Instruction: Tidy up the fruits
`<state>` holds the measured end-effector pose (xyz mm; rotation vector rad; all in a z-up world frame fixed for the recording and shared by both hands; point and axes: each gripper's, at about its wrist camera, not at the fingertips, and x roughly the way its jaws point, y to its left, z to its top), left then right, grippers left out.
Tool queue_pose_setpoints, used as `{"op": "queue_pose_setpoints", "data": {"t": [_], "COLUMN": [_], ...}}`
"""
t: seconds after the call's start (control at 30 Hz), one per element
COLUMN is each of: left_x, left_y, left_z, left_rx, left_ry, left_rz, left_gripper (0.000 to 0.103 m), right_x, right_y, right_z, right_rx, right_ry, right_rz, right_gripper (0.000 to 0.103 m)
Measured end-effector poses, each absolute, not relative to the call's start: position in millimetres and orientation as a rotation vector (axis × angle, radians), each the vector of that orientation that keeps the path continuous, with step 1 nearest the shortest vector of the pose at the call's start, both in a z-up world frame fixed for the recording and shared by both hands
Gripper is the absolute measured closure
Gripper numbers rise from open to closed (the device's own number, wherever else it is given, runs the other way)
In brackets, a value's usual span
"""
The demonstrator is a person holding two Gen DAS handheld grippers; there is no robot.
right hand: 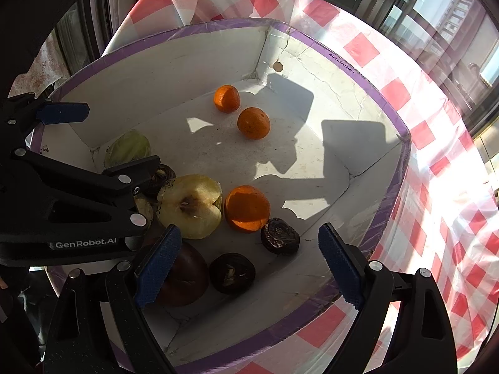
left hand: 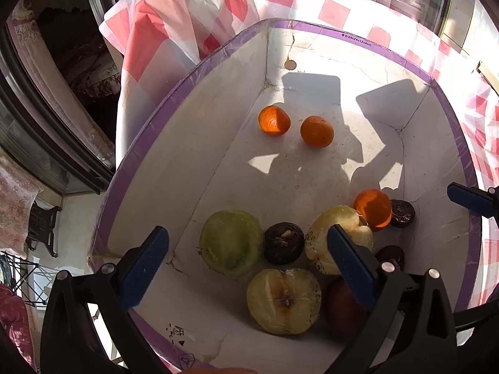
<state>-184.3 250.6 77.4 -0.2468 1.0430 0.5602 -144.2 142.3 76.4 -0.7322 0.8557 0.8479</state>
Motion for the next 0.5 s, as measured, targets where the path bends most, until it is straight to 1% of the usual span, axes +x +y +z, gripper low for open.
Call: {"op": "queue_pose_setpoints", "data": {"t": [0.1, 0.2, 0.33, 0.4, 0.5], "left_x": [-186, -192, -190, -190, -190], "left_y": [250, 246, 246, 239, 218], "left_z": [79, 87, 97, 107, 133], "left_rx": [-0.25, -0.2, -0.229, -0.209, -0.209], "left_ry": [1.024, 0.958, 0.97, 0.953, 0.86], "left_rz": [0.576, 0.692, 0.7, 0.758, 0.771], "left_gripper": [0.002, 0.002, 0.002, 0.002, 0.002], "right_x": [-144, -144, -142, -142, -138], "right_y": [141, 136, 125, 117, 86], "right_z": [76, 79, 88, 93, 111], "right_rx": [-0.725, -0.698, -0.632, -0.603, -0.489], "right_ry": [0.856, 0.853, 0.846, 0.832, 0.761], "right_rz": [0.852, 0.873, 0.912, 0.929, 0.953], "right_gripper": [0.016, 0.016, 0.016, 0.017, 0.017]}}
